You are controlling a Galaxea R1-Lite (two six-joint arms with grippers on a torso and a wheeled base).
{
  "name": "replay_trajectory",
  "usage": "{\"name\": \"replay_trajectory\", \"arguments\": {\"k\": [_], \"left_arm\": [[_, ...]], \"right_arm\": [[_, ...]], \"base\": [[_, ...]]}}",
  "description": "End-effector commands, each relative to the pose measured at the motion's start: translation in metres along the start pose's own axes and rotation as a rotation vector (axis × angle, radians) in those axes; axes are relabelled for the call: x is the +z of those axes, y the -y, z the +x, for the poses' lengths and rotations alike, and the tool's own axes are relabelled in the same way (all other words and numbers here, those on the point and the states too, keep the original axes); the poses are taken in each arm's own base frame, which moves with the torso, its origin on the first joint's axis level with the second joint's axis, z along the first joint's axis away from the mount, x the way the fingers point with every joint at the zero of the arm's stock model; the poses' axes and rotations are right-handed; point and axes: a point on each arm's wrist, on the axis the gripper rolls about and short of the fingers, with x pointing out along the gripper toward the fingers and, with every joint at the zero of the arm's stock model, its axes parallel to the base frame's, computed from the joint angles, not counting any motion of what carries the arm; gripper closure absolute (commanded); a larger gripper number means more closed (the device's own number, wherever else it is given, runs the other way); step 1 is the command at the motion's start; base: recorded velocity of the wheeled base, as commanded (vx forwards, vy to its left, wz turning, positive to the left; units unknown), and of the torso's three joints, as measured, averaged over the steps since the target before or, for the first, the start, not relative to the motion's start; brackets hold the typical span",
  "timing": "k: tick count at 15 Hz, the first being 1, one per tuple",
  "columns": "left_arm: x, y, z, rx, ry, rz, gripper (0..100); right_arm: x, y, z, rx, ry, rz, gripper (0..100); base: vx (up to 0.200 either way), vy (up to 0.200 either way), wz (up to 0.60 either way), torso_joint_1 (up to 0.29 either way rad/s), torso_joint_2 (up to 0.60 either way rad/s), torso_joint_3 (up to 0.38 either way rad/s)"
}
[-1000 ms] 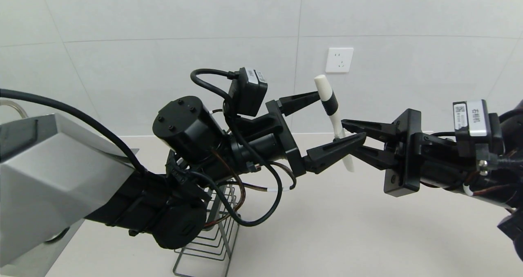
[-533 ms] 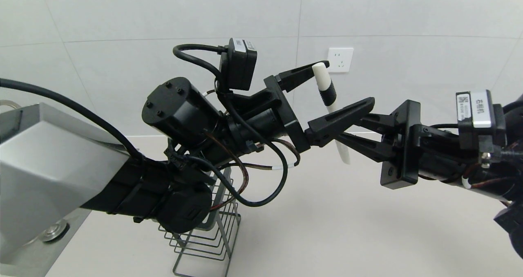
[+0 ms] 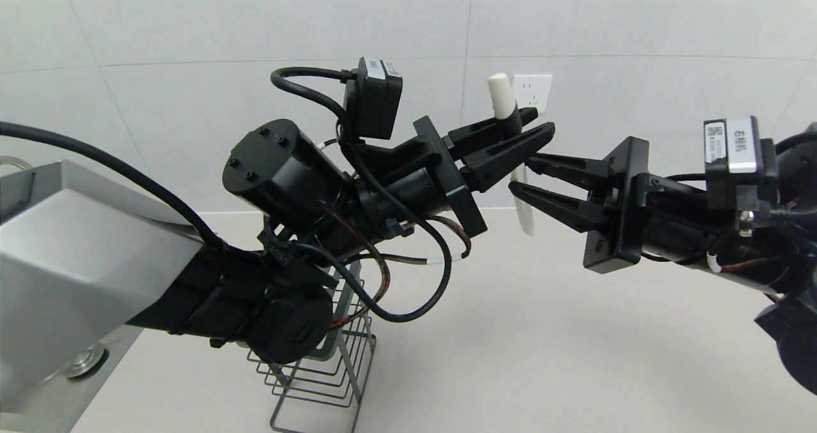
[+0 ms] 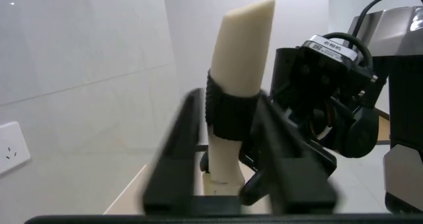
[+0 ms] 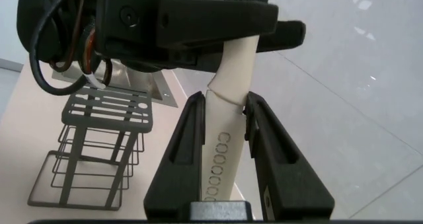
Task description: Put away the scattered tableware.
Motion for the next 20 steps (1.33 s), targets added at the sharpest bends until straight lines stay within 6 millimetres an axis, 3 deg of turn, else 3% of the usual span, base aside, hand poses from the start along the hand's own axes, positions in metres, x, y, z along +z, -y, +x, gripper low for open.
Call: {"name": "replay_trajectory", "arguments": {"k": [1, 3, 4, 7, 9, 11, 12, 15, 16, 18, 19, 20], "left_arm": [[0.003, 0.001, 0.0, -0.003, 0.005, 0.003, 100], [0.004, 0.001, 0.0, -0.002, 0.005, 0.003, 100], [0.003, 0.001, -0.001, -0.002, 0.004, 0.003, 100], [0.003, 0.001, -0.001, -0.001, 0.001, 0.001, 100], [0.003, -0.001, -0.002, 0.003, -0.001, 0.002, 100], [0.002, -0.002, -0.006, 0.033, -0.012, -0.003, 100], [0.004, -0.001, -0.01, 0.041, -0.019, -0.004, 100], [0.014, 0.011, -0.036, 0.079, -0.068, -0.026, 100], [0.016, 0.013, -0.043, 0.096, -0.079, -0.03, 100], [0.024, 0.012, -0.058, 0.132, -0.094, -0.01, 100], [0.029, 0.011, -0.06, 0.138, -0.087, 0.006, 100], [0.043, 0.011, -0.064, 0.148, -0.065, 0.035, 100]], "right_arm": [[0.0, 0.002, 0.003, -0.004, 0.006, -0.009, 100], [0.001, -0.002, 0.004, 0.012, 0.011, -0.009, 100], [0.002, -0.004, 0.005, 0.019, 0.014, -0.005, 0], [-0.001, -0.008, 0.002, 0.023, -0.003, 0.017, 0], [-0.005, -0.019, -0.018, 0.016, -0.055, 0.051, 0], [-0.003, -0.028, -0.05, -0.036, -0.109, 0.058, 0], [0.004, -0.031, -0.068, -0.08, -0.125, 0.039, 0], [0.051, -0.034, -0.117, -0.258, -0.105, -0.127, 0], [0.056, -0.046, -0.127, -0.275, -0.11, -0.136, 100], [0.053, -0.088, -0.156, -0.315, -0.172, -0.105, 100], [0.056, -0.094, -0.163, -0.346, -0.18, -0.125, 100], [0.072, -0.103, -0.171, -0.402, -0.156, -0.203, 100]], "base": [[0.0, 0.0, 0.0, 0.0, 0.0, 0.0], [0.0, 0.0, 0.0, 0.0, 0.0, 0.0], [0.0, 0.0, 0.0, 0.0, 0.0, 0.0], [0.0, 0.0, 0.0, 0.0, 0.0, 0.0], [0.0, 0.0, 0.0, 0.0, 0.0, 0.0], [0.0, 0.0, 0.0, 0.0, 0.0, 0.0], [0.0, 0.0, 0.0, 0.0, 0.0, 0.0], [0.0, 0.0, 0.0, 0.0, 0.0, 0.0], [0.0, 0.0, 0.0, 0.0, 0.0, 0.0], [0.0, 0.0, 0.0, 0.0, 0.0, 0.0], [0.0, 0.0, 0.0, 0.0, 0.0, 0.0], [0.0, 0.0, 0.0, 0.0, 0.0, 0.0]]}}
